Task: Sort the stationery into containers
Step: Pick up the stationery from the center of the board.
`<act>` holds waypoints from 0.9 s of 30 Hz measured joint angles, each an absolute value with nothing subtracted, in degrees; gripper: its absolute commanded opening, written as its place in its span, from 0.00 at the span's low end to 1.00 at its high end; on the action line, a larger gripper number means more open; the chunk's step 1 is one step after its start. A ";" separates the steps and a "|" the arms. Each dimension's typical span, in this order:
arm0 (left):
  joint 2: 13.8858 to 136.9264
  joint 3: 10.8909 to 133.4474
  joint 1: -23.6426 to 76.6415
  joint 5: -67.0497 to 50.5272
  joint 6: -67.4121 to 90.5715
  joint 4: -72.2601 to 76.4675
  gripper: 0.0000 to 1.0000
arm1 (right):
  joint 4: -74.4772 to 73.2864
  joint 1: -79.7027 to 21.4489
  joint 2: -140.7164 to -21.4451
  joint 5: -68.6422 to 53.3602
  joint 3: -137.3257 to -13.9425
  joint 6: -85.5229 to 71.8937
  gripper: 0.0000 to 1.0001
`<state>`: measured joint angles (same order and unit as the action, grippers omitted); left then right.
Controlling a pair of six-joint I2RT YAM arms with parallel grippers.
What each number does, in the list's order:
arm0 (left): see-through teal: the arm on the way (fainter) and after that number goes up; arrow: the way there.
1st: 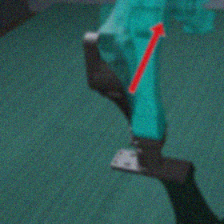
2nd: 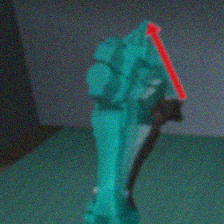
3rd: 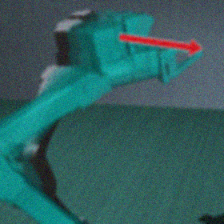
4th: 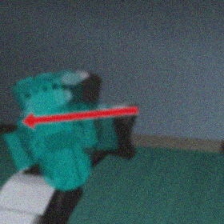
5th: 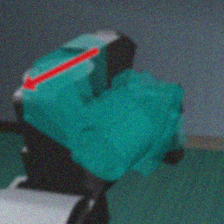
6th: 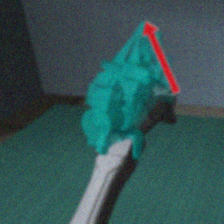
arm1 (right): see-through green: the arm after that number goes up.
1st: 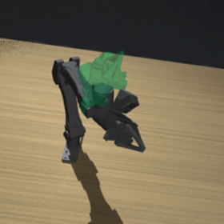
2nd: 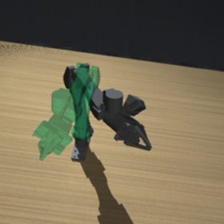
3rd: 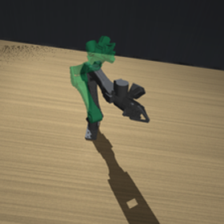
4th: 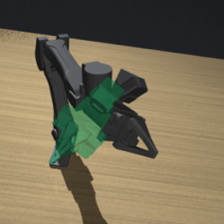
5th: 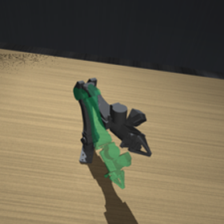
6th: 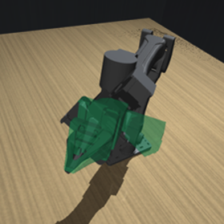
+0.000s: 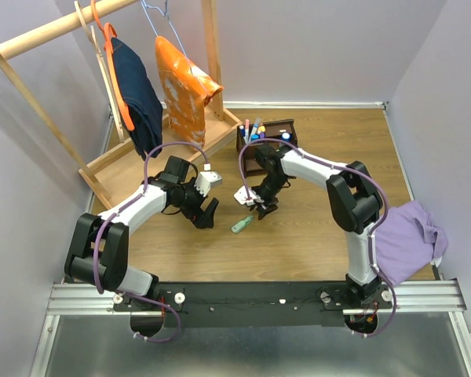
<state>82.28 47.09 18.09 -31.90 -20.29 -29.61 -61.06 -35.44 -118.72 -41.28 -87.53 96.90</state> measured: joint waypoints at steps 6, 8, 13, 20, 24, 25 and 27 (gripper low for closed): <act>82.28 47.09 18.09 -31.88 -19.90 -29.23 0.99 | -58.61 -37.06 -118.72 -42.04 -86.67 92.77 0.55; 82.28 47.09 18.06 -31.86 -19.81 -29.19 0.99 | -56.53 -37.93 -118.72 -42.35 -85.52 90.63 0.55; 82.28 47.09 18.06 -31.83 -19.75 -29.19 0.99 | -54.08 -39.03 -118.72 -42.39 -83.92 87.46 0.49; 82.28 47.09 18.06 -31.83 -19.40 -28.88 0.99 | -51.44 -38.98 -118.74 -42.30 -83.79 84.82 0.43; 82.28 47.09 17.98 -31.83 -19.40 -28.82 0.99 | -49.98 -39.00 -118.72 -42.28 -83.02 83.31 0.34; 82.28 47.09 17.96 -31.83 -19.40 -28.80 0.99 | -49.76 -39.00 -118.72 -42.33 -82.91 83.18 0.30; 82.28 47.09 17.87 -31.83 -19.40 -28.80 0.99 | -48.90 -38.98 -118.48 -42.33 -82.39 82.43 0.21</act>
